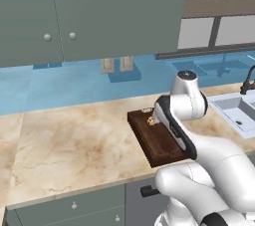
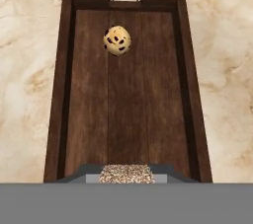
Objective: Move the dessert items from the plate to the tray.
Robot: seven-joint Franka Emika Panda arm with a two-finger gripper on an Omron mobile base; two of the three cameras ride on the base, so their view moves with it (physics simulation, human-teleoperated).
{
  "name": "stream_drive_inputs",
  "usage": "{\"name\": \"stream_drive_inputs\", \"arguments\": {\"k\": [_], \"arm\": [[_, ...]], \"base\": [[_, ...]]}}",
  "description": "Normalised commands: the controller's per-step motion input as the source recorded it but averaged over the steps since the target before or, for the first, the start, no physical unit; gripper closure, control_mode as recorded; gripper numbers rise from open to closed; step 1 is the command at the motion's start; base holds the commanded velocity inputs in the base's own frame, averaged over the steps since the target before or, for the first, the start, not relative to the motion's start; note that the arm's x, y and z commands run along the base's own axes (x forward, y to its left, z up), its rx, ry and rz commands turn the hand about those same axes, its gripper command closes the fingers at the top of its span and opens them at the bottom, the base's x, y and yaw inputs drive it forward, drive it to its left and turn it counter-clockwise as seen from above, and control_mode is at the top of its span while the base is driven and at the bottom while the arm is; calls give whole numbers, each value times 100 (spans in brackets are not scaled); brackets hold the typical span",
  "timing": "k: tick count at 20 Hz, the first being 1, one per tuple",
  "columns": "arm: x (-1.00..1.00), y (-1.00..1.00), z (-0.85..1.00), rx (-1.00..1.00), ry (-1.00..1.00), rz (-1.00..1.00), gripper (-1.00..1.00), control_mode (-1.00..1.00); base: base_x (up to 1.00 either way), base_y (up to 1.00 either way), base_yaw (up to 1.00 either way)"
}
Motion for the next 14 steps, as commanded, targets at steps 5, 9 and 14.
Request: {"name": "stream_drive_inputs", "arguments": {"k": [5,9,14], "arm": [[1,0,-45,0,0,0,100,-100],[9,0,-34,0,0,0,100,-100],[16,0,-29,0,0,0,100,-100]], "base": [[0,0,0],[0,0,0],[0,0,0]]}}
